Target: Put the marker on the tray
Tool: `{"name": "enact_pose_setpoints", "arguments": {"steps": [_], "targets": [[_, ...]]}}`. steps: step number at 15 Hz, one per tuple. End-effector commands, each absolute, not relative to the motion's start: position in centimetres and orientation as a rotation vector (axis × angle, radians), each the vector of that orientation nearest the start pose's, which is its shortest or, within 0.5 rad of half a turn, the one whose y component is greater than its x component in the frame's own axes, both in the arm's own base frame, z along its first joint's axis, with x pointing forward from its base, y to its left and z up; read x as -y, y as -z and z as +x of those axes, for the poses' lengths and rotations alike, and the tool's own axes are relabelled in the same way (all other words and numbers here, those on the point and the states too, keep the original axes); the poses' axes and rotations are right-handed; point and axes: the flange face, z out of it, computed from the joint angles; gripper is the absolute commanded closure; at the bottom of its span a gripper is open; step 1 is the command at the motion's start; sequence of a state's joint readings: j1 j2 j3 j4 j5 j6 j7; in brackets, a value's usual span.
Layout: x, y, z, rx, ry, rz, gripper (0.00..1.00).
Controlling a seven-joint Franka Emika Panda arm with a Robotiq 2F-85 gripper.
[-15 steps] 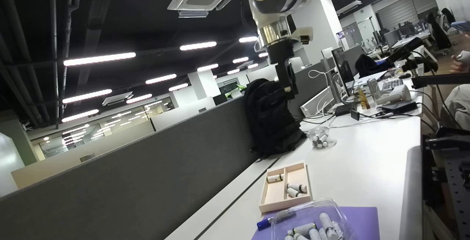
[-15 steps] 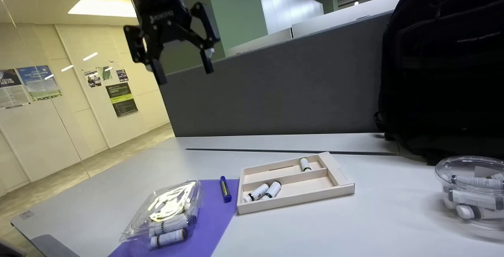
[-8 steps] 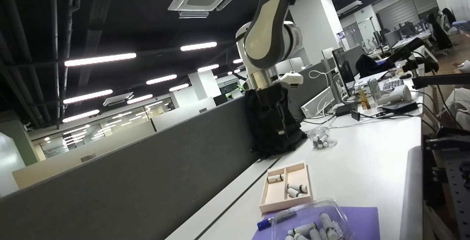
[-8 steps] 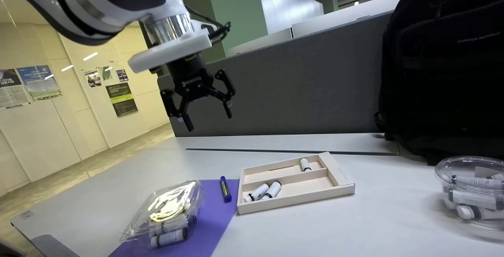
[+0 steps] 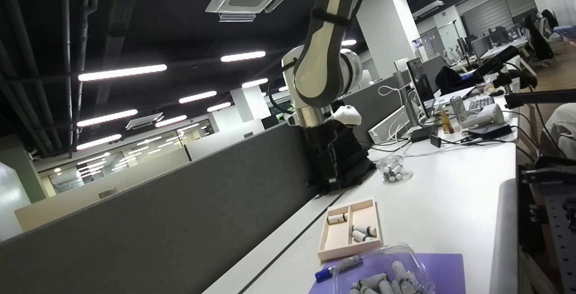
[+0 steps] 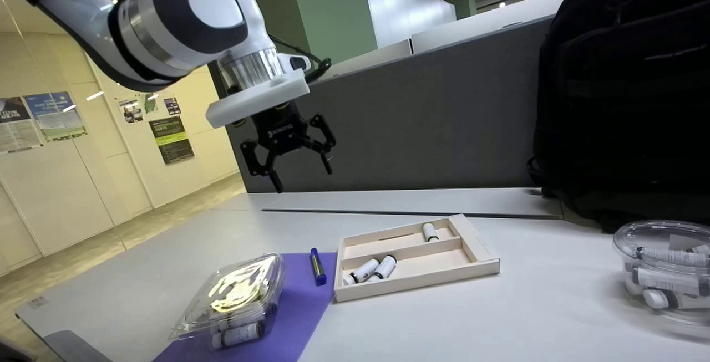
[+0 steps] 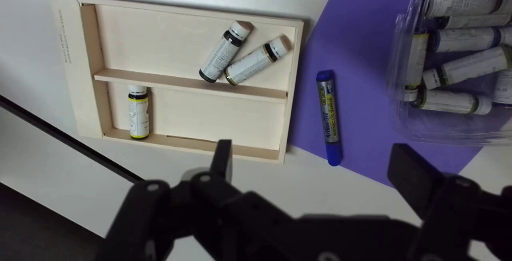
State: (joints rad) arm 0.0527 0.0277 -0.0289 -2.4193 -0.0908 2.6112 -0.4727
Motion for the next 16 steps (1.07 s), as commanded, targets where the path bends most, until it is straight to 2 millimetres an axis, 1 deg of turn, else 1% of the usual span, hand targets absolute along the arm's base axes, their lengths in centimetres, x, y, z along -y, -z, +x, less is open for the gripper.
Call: {"name": "enact_pose_setpoints", "arguments": {"steps": [1,3,6,10,13,16], "targets": [[-1.4,-31.4,50.5,0.906,0.238,-3.091,0.00],[-1.4,-31.4,50.5,0.906,0.239,-3.091,0.00],[-2.3,-29.8,52.3,0.936,0.282,-3.076,0.00],[-4.6,-26.9,54.7,0.978,0.329,-3.041,0.00],[-6.5,-24.3,56.7,1.002,0.333,-3.007,0.00],[-8.1,-21.8,57.8,1.021,0.301,-2.969,0.00]]}}
